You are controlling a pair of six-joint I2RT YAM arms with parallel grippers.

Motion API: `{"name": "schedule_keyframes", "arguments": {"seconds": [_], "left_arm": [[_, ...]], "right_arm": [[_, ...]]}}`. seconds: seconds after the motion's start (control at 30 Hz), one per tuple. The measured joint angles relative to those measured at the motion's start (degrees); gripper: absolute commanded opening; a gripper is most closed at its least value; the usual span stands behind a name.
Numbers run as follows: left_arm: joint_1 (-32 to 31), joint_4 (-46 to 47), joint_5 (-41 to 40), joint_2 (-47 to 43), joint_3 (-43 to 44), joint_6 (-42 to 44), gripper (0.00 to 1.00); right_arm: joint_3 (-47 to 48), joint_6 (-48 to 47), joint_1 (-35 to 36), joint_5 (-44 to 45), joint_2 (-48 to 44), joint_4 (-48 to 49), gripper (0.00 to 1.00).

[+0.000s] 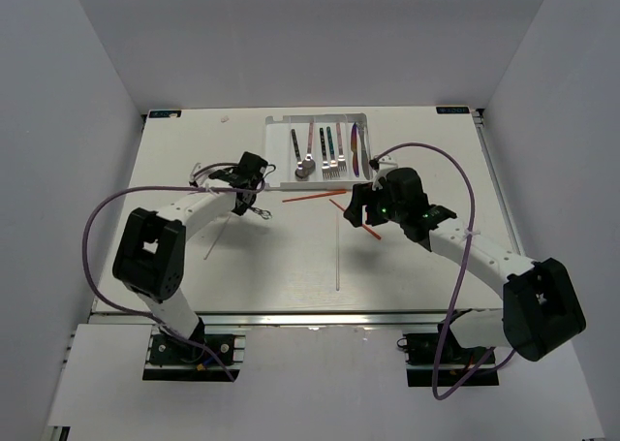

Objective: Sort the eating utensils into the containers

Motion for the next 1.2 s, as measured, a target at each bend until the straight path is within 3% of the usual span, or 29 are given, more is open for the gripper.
{"name": "schedule_keyframes", "arguments": {"seconds": [0.13, 0.33, 0.53, 0.67, 0.93, 1.2], "left_arm": [[0.0, 4.7, 0.0, -6.1, -2.6, 8.5, 0.00], [-0.1, 19.4, 6.9, -10.4, -0.5, 30.9, 0.00], [-0.4, 24.7, 26.1, 6.8, 23.9, 53.5, 0.00], [-1.3, 24.1, 33.9, 20.0, 38.6, 64.2, 0.00], [-2.0, 23.1, 38.4, 34.1, 47.0, 72.9, 0.00], [-1.1, 26.3, 35.6, 35.6, 46.9, 72.9, 0.00]], "right_arm": [[-0.3, 0.1, 0.0, 0.2, -0.6, 0.1, 0.74], [-3.5, 1.7, -0.5, 2.5, -7.1, 1.9, 0.76], [-4.4, 4.3, -2.4, 5.9, -14.5, 2.4, 0.76], [-4.4, 4.8, -2.9, 6.5, -17.0, 2.6, 0.76], [-4.6, 4.5, -2.9, 6.8, -17.2, 0.9, 0.76], [-4.6, 3.4, -2.9, 7.1, -17.3, 0.7, 0.76]]}}
